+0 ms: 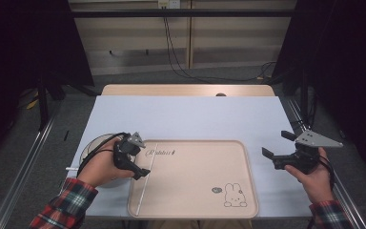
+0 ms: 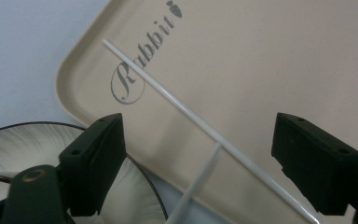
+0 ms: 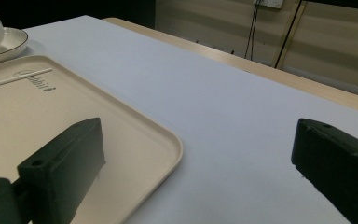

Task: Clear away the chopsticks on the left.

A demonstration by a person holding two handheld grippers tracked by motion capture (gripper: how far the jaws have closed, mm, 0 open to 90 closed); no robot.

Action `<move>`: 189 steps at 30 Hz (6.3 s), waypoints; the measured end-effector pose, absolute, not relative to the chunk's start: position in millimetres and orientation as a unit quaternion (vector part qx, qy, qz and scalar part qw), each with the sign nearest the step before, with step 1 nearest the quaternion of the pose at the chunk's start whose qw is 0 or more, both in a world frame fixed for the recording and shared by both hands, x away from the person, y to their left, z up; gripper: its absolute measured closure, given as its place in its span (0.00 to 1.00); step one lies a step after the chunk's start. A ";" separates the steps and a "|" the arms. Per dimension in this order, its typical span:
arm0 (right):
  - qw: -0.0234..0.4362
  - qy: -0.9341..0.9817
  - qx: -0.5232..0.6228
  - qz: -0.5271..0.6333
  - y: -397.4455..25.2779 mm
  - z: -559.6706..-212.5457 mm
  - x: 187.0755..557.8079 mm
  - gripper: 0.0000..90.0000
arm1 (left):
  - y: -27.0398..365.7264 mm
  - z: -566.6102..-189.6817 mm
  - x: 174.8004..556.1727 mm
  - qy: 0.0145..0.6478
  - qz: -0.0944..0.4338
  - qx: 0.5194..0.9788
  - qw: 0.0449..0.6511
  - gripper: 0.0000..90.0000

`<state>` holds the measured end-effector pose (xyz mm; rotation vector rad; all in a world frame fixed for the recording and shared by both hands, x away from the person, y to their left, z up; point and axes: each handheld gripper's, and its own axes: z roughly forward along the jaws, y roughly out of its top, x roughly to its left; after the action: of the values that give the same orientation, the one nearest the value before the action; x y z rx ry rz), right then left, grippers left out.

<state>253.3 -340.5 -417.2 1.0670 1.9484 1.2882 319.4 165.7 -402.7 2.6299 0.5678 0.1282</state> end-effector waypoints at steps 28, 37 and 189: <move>0.273 0.735 0.389 0.484 -330.4 -419.2 265.0 0.02 | 175.7 -418.9 308.8 0.148 0.046 0.971 0.185 0.71; 0.271 0.740 0.386 0.481 -329.3 -419.7 265.3 0.03 | 170.3 -428.5 311.1 0.150 0.041 0.972 0.176 0.84; 0.265 0.699 0.398 0.532 -340.1 -410.9 262.4 0.02 | 161.0 -438.2 363.9 0.568 0.048 0.728 0.381 0.72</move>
<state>262.4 -340.1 -410.9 1.0760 1.8880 1.4372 363.9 161.0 -438.2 1.8584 1.4499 0.1235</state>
